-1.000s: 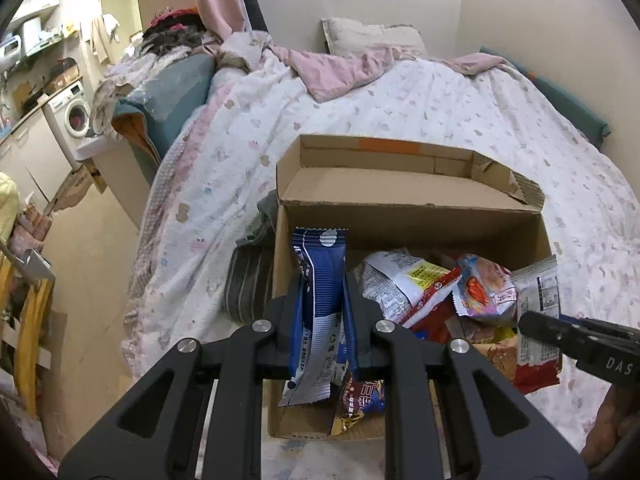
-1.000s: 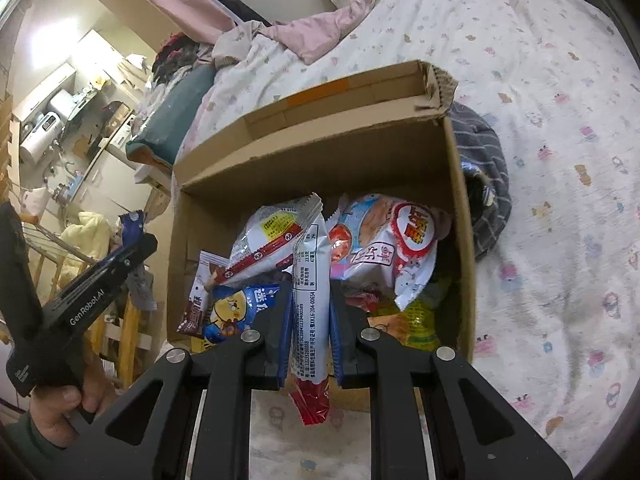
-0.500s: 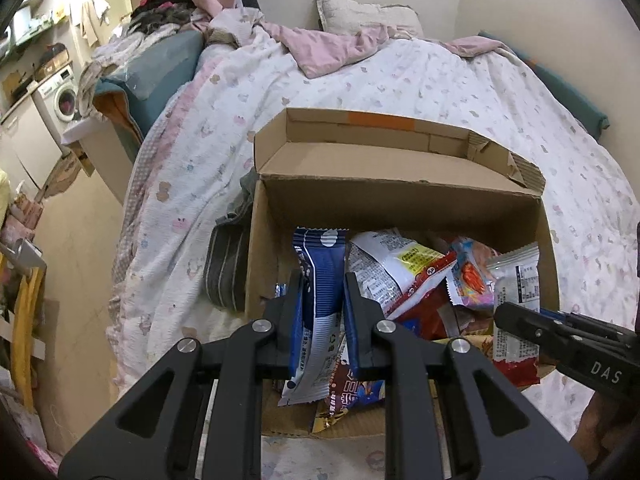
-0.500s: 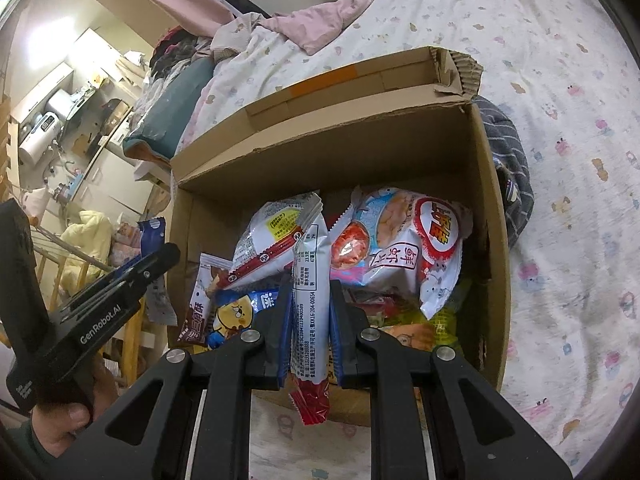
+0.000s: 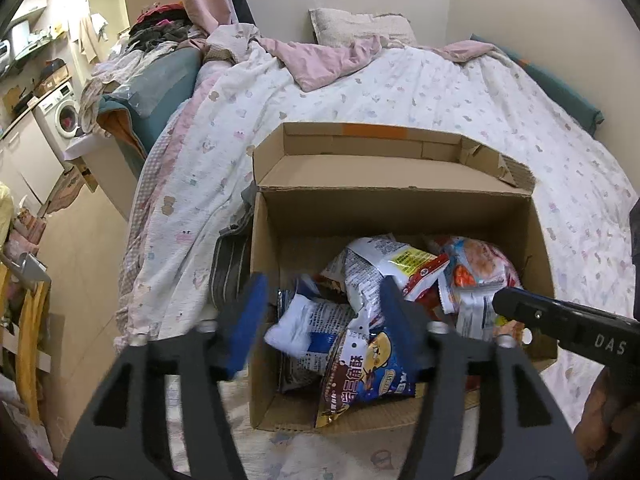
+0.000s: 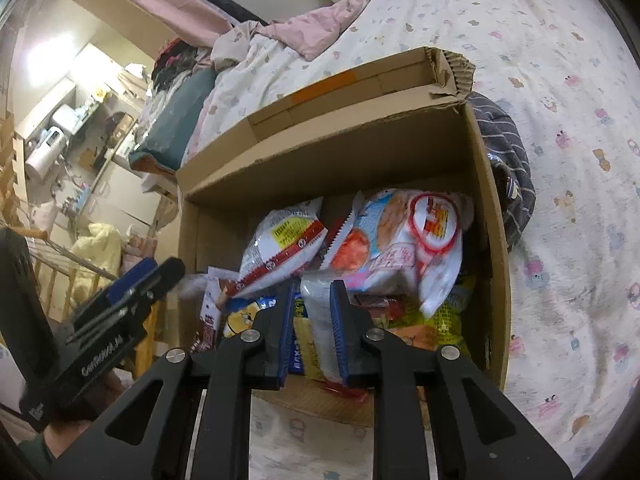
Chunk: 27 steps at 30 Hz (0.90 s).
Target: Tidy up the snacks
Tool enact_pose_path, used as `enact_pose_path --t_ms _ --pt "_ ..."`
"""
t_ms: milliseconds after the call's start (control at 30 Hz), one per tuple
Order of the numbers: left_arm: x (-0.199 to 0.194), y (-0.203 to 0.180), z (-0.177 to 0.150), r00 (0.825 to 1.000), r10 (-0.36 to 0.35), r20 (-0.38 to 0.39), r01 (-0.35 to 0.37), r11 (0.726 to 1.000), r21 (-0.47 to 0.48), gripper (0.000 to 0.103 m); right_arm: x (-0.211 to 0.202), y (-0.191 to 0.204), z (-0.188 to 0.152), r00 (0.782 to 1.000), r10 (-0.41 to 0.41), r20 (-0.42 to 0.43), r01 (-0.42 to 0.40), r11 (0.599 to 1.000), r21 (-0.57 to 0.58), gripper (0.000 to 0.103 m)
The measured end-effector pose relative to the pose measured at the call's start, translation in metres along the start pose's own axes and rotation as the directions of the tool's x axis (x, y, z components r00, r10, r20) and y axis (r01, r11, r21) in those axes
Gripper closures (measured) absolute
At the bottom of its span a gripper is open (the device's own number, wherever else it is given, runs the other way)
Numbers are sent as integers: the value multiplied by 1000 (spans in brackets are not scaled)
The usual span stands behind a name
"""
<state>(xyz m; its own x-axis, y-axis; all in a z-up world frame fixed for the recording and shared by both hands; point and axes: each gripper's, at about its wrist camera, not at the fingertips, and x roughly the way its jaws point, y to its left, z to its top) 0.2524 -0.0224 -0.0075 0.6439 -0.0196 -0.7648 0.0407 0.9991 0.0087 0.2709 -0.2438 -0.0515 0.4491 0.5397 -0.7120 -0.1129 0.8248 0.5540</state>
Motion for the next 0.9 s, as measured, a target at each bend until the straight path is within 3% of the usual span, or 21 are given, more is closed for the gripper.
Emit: enact_pose_path --t_ms 33,100,133,167,300,367,433,600,900 --pt "0 0 0 1000 -3 0 3 1000 -2 32 -1 0 1 1000 -3 5 3 1000 1 80" --pt "-1 -1 1 999 -44 -16 45 999 9 30 -5 0 2 1000 -8 17 8 1000 1 66" --pt "-1 -1 1 998 -54 -18 54 998 15 30 -7 1 3 1000 -6 20 6 1000 -2 49" --pt "-3 -2 1 999 -42 -11 42 999 21 30 -11 2 3 999 -4 37 5 1000 -9 41" --pt "-17 1 -3 1000 -12 19 12 1000 -4 30 -25 7 3 997 -22 71 25 999 -38 40" --pt "-29 5 -7 999 -17 40 19 999 -36 30 -37 11 0 994 -38 104 44 998 -55 28" --pt "-43 6 -11 997 -13 79 17 999 -51 30 -51 16 -5 989 -49 142 61 995 -77 22" --pt "-73 2 -23 989 -17 145 19 1000 -14 30 -85 28 -21 973 -61 223 90 988 -123 21" --pt "-111 14 -57 989 -46 144 53 997 -50 30 -128 39 -67 942 -101 320 154 978 -143 16"
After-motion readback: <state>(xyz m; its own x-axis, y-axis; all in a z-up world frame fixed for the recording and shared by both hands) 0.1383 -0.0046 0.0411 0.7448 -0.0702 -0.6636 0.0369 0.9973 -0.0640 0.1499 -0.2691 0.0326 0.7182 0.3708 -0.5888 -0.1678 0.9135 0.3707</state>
